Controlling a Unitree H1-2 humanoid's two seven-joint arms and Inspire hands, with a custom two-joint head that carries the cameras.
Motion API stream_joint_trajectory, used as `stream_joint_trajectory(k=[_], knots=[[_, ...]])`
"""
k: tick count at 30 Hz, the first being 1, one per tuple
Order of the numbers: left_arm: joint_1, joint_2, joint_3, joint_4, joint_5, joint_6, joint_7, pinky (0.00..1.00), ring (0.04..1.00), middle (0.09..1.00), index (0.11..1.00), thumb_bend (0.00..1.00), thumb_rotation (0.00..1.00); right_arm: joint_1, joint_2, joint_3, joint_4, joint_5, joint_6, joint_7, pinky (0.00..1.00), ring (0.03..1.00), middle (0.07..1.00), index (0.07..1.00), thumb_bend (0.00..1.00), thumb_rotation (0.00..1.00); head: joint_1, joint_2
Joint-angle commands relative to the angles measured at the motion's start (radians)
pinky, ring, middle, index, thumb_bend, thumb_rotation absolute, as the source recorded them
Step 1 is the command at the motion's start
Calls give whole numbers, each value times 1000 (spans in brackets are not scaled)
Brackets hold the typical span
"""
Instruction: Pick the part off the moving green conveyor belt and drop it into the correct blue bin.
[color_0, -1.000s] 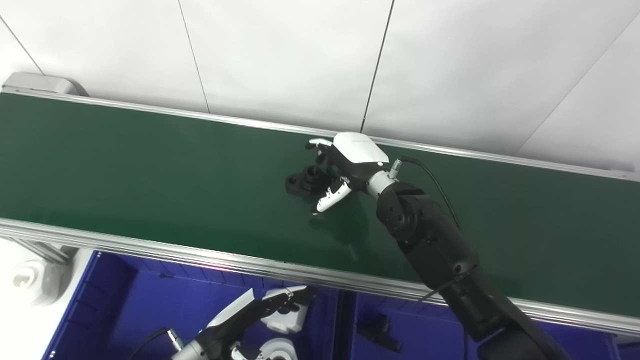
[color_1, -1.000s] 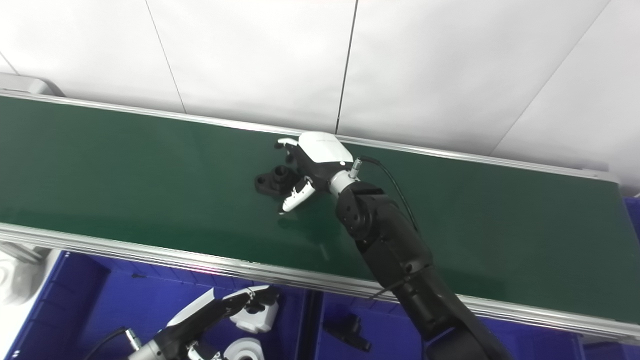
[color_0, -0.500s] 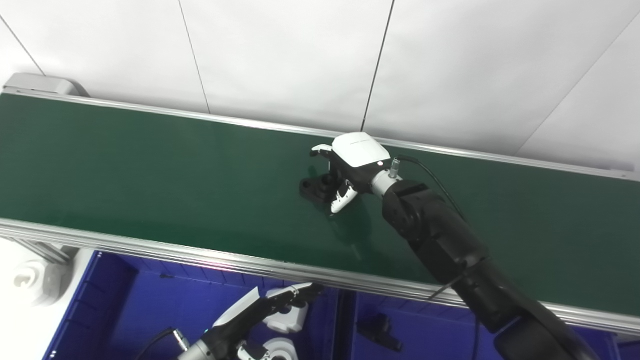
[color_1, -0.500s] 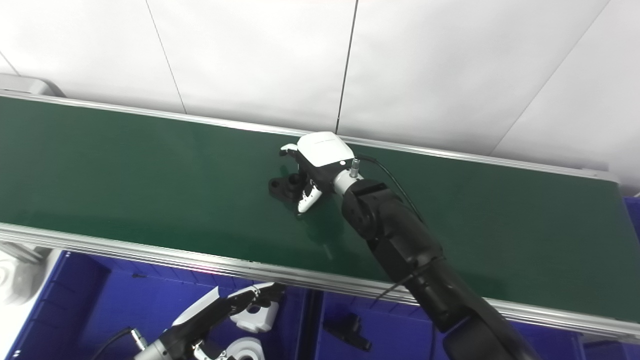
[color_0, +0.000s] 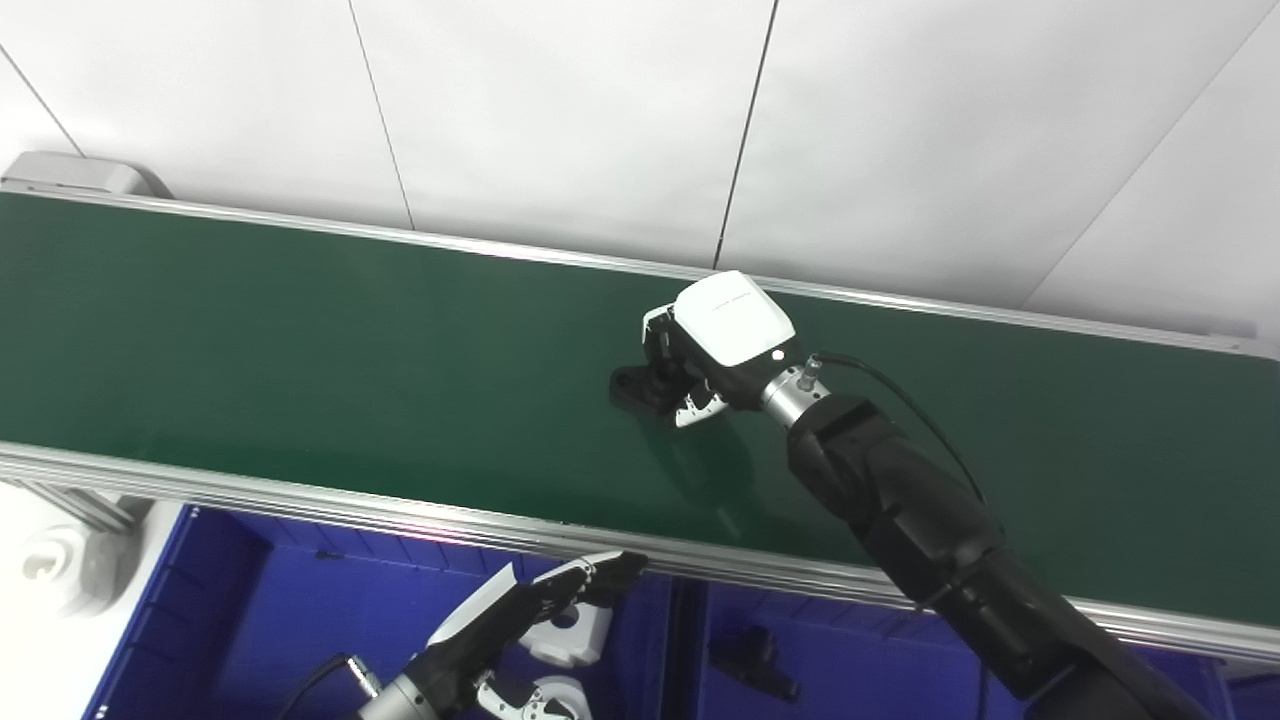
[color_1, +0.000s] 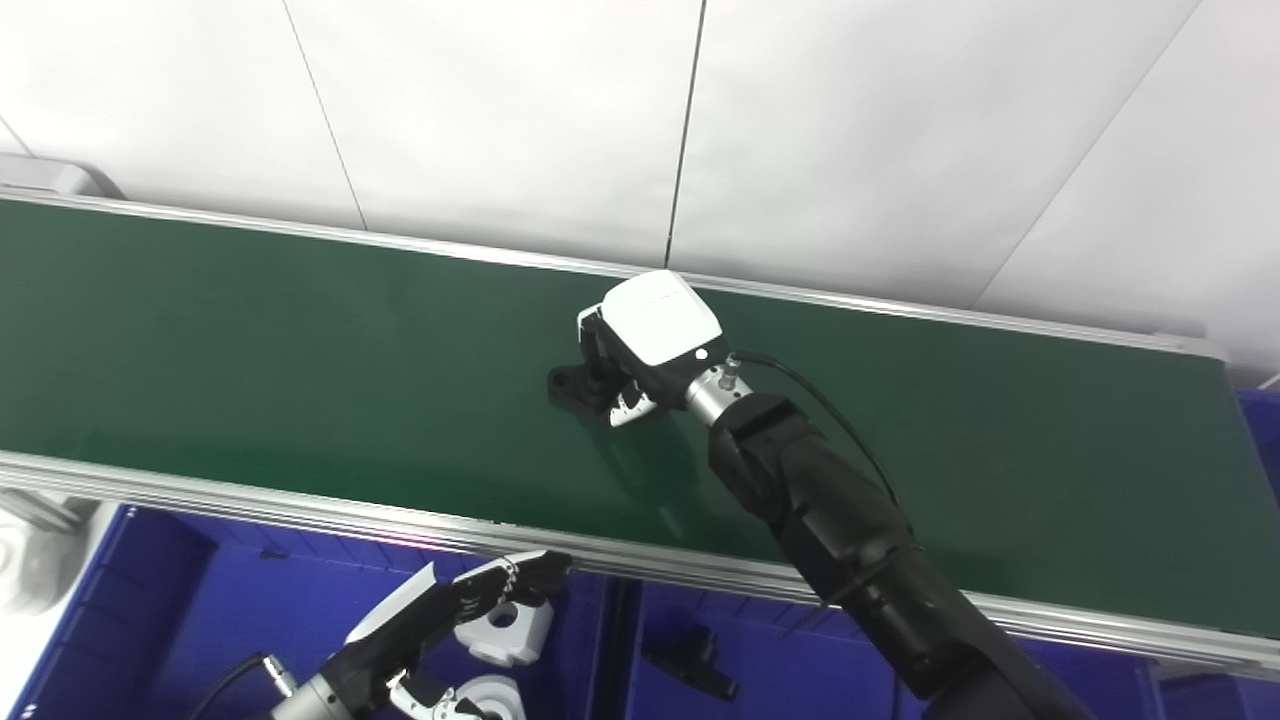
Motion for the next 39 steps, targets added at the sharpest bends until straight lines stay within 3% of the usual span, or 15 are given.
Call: stream_joint_trajectory(k=[1,6,10,16,22,26,31,39], knots=[[5,0,8,-30,6,-14,-1,862,880,884,881,886,299,71,8,44,80,-53,-2,-32,31,81,149,483,521,118,3,3],[-5,-6,14,-18,-11,-33,-10,792,826,863,881,874,288,98,19,37,129,-46,-15,-155,35,86,157,483,522,120,-1,11],[-9,-6,18,-17,-24,-30,-21,787,832,863,875,872,272,112,13,32,109,-44,2,-188,37,87,158,483,522,122,-3,13],[-9,-6,25,-21,-12,-29,-22,802,847,873,875,889,297,161,-9,-18,-7,-34,54,-188,57,111,191,476,525,129,-5,20],[5,-4,30,-41,4,-20,-17,816,855,874,873,892,307,262,-37,-143,-232,26,57,-182,71,129,216,472,514,121,-7,27],[12,-1,32,-56,11,-15,-21,833,868,883,873,897,326,361,-47,-234,-471,41,112,-87,97,155,251,479,509,124,-3,33],[19,10,37,-70,-8,-9,-35,828,864,883,872,885,309,459,-38,-333,-705,60,132,5,125,186,281,482,508,122,-16,41],[31,25,47,-87,5,-20,-36,846,877,888,871,895,340,603,-35,-445,-974,48,153,155,151,217,305,484,511,119,-38,52]])
